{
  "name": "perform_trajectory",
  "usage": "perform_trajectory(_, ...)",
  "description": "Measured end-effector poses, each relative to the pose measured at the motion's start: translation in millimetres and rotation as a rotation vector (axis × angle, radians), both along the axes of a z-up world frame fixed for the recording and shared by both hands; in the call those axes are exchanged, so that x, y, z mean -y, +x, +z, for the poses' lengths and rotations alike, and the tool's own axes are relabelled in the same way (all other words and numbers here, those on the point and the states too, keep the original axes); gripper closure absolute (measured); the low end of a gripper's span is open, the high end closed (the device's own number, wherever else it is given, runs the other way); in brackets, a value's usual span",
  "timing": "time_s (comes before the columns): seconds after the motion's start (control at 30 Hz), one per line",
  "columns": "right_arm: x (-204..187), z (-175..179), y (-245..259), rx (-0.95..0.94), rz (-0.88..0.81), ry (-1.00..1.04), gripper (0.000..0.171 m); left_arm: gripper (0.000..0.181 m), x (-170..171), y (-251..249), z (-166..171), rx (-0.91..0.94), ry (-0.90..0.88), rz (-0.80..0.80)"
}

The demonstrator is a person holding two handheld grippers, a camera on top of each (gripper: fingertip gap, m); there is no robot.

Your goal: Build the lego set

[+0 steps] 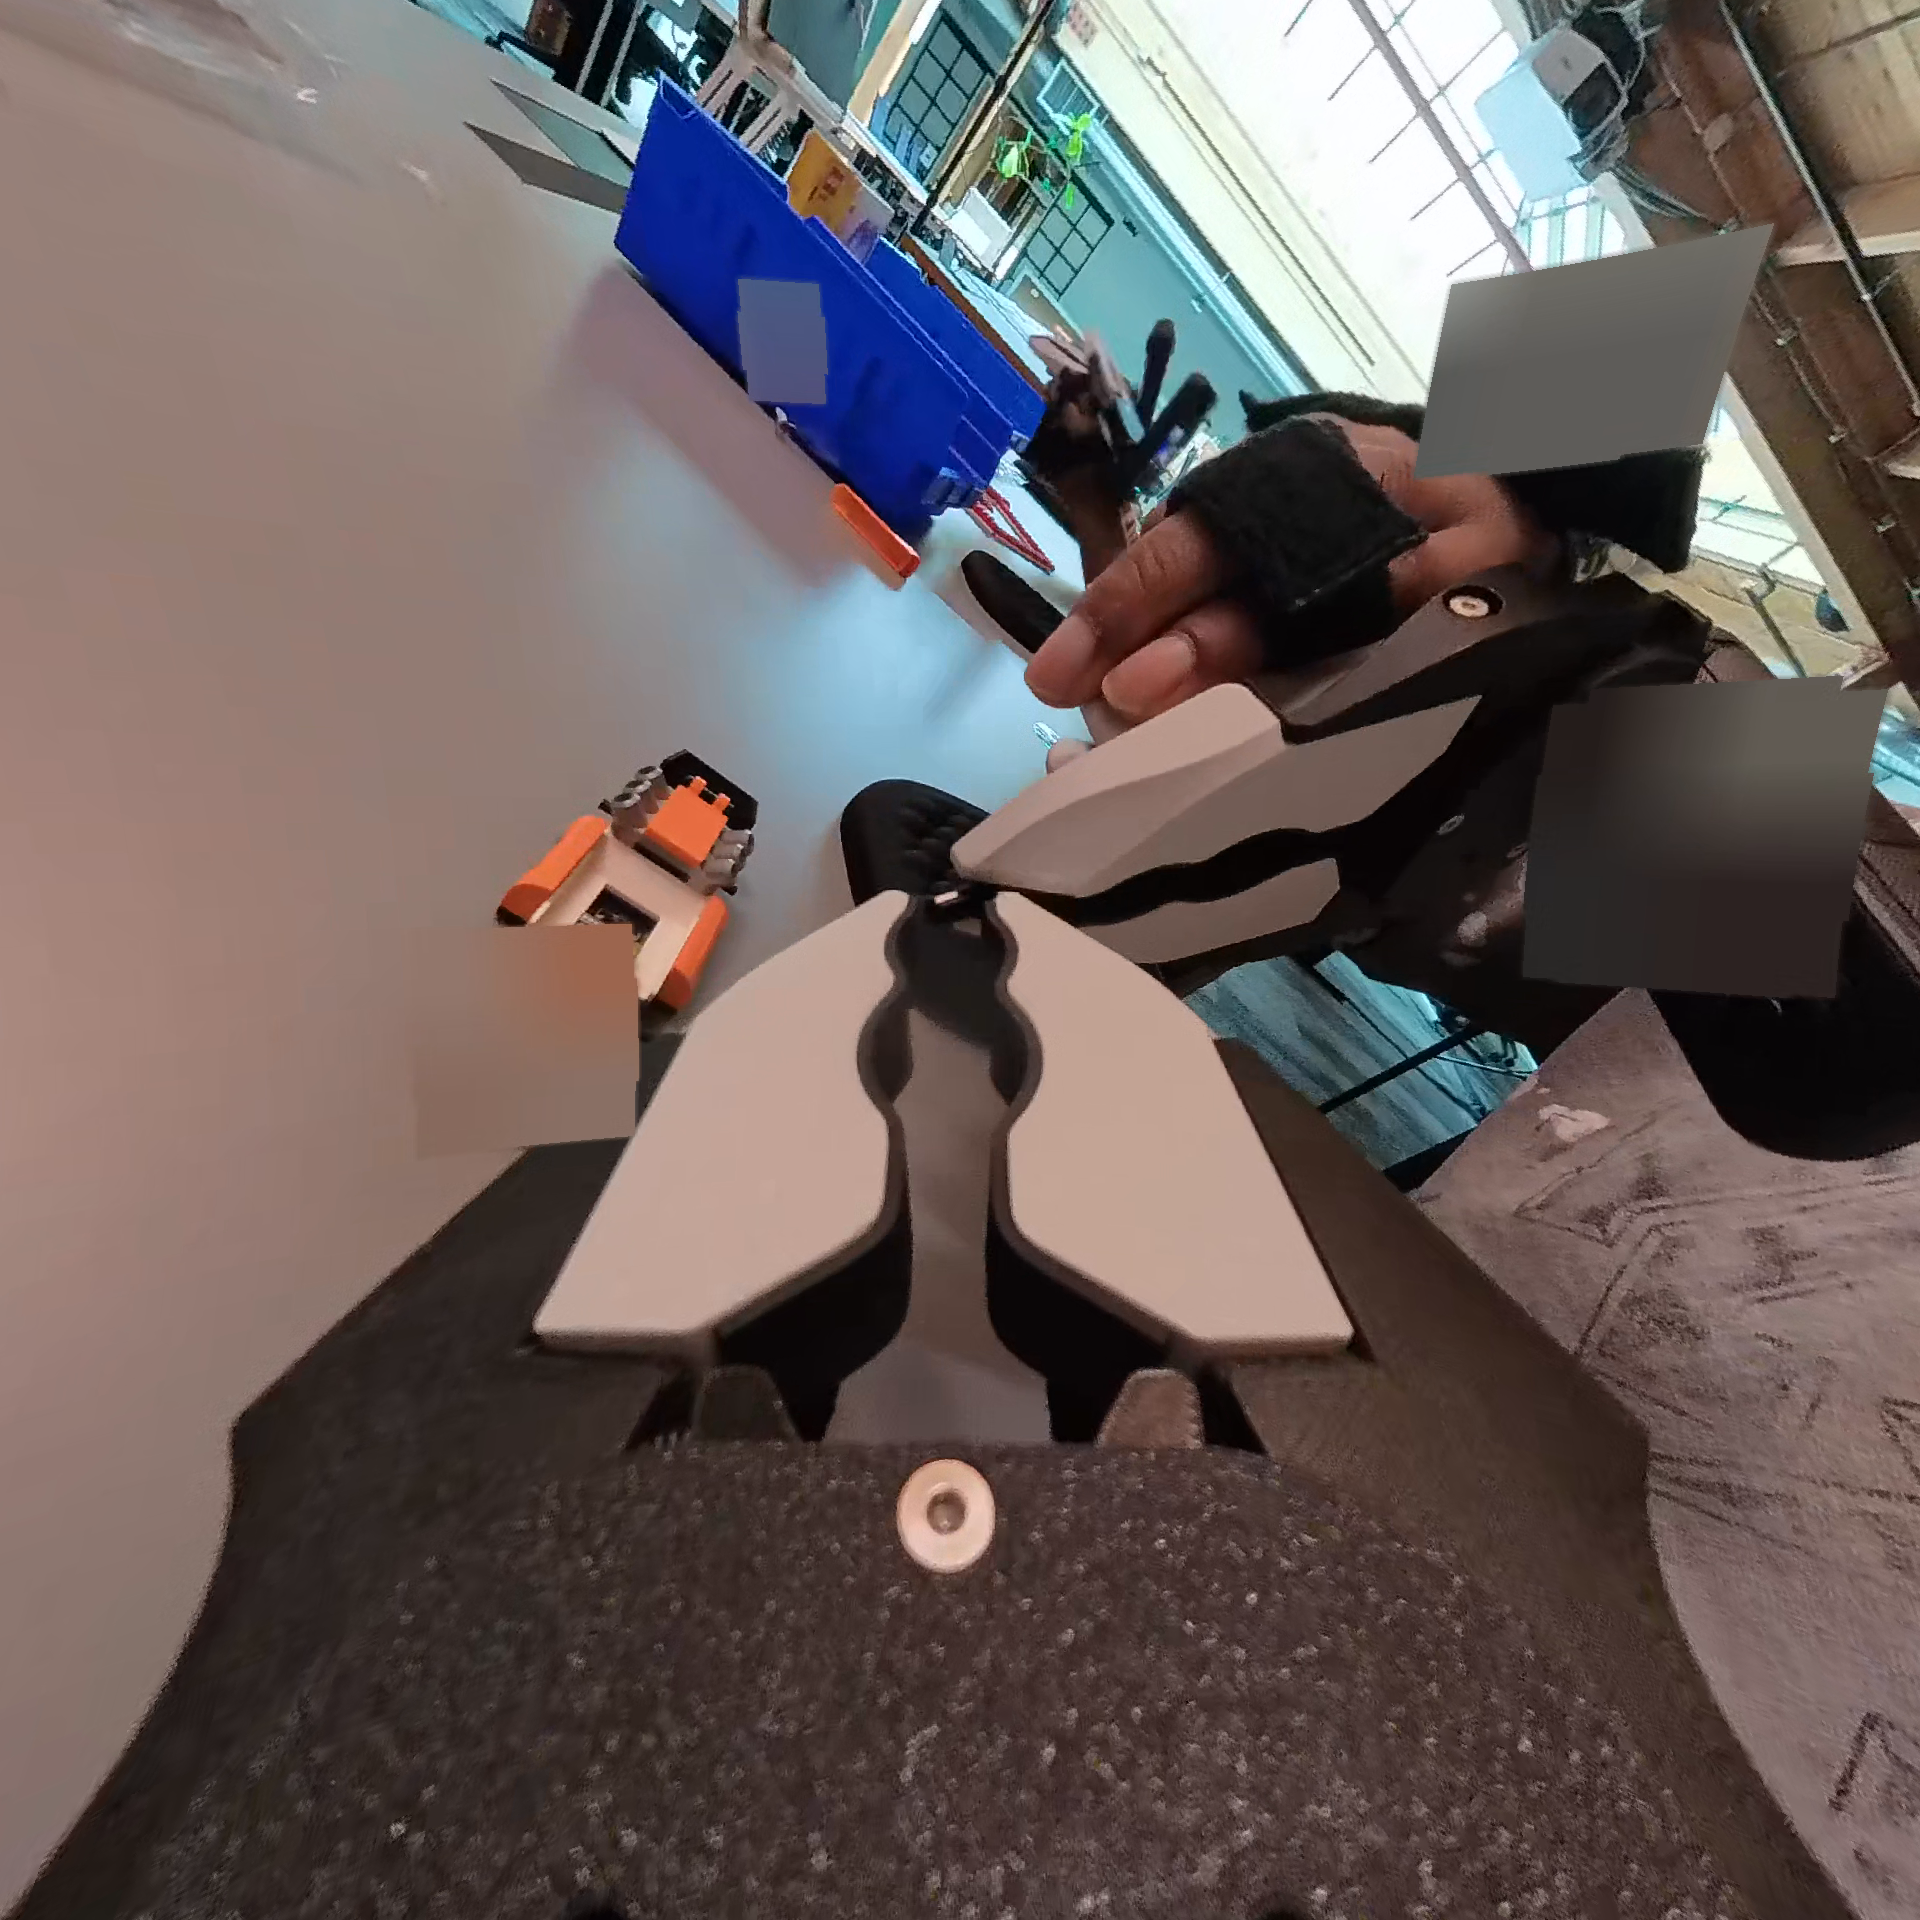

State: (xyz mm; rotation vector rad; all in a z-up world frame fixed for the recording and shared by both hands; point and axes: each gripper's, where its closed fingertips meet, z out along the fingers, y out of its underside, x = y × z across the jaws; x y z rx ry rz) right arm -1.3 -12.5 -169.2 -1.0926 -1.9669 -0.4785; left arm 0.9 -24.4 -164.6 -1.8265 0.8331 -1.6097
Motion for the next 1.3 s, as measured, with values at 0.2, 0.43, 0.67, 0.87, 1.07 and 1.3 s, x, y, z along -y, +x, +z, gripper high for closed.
perform_trajectory(0.2, 7, 9, -4, -0.221, 0.0, -0.152, 0.163, 0.181, 5, -3, 8, 0.064, 0.07, -0.06)
perform_trajectory(0.43, 14, 16, -4, -0.487, 0.009, -0.381, 0.167, 0.181, 12, -4, 16, 0.137, 0.073, -0.115)
perform_trajectory(0.67, 15, 7, -1, -0.412, 0.046, -0.26, 0.169, 0.181, 12, 1, 6, 0.116, 0.012, -0.123)
perform_trajectory(0.87, 11, 0, 1, -0.299, 0.042, -0.161, 0.171, 0.177, 10, 2, 0, 0.095, -0.024, -0.119)
perform_trajectory(1.07, 4, -6, 2, -0.259, 0.031, -0.153, 0.171, 0.166, 9, 2, -5, 0.057, -0.015, -0.112)
perform_trajectory(1.3, 6, -17, -1, -0.171, 0.054, -0.147, 0.171, 0.167, 7, 3, -19, -0.052, 0.046, -0.089)
